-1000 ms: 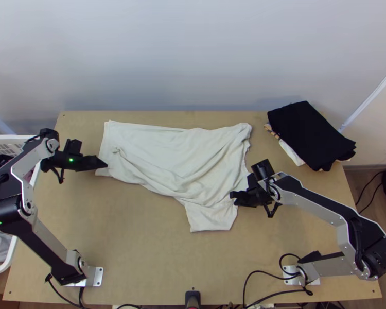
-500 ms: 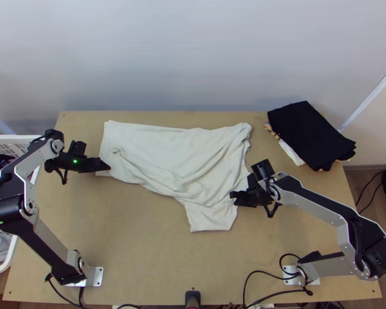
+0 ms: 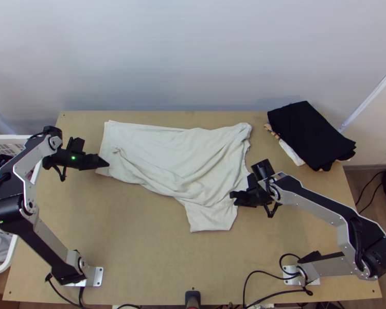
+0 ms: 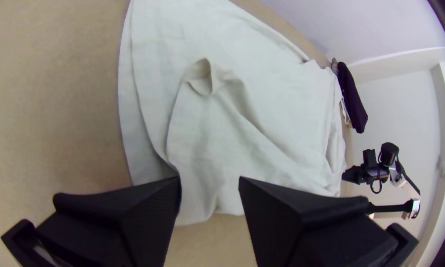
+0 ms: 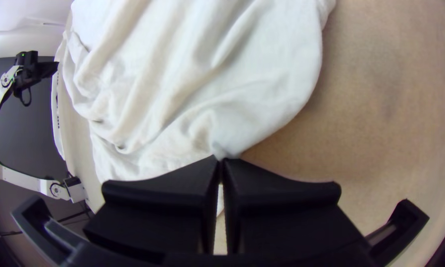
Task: Fold the t-shirt
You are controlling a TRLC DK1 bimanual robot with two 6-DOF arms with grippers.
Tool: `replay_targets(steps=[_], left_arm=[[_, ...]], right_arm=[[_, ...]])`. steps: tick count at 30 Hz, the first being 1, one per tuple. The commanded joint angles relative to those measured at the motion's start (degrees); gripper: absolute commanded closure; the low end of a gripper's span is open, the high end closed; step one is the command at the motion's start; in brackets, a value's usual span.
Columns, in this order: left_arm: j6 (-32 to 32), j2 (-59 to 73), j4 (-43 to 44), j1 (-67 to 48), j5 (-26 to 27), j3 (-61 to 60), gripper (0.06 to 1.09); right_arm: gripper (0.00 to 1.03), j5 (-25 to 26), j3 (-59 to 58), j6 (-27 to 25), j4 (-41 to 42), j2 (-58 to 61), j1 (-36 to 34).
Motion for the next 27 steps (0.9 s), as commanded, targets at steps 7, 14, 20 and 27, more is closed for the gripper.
replay_targets(steps=[7, 14, 20, 27], left_arm=[[-1.50, 2.90, -0.54, -0.14, 0.74, 2.00, 0.51], [-3.00, 4.48, -0.10, -0.67, 0.74, 3.32, 0.47], [-5.37, 3.07, 3.51, -0.58, 2.06, 1.92, 1.05], [-8.18, 1.40, 6.32, 1.09, 2.06, 1.04, 1.05]], right_arm=[[1.00, 3.39, -3.03, 0.91, -0.20, 4.85, 0.30], [1.00, 3.39, -3.12, 0.91, -0.20, 4.85, 0.30], [1.00, 3.39, -3.03, 0.91, -0.20, 4.85, 0.30], [1.00, 3.48, -2.50, 0.83, -0.28, 3.62, -0.22]])
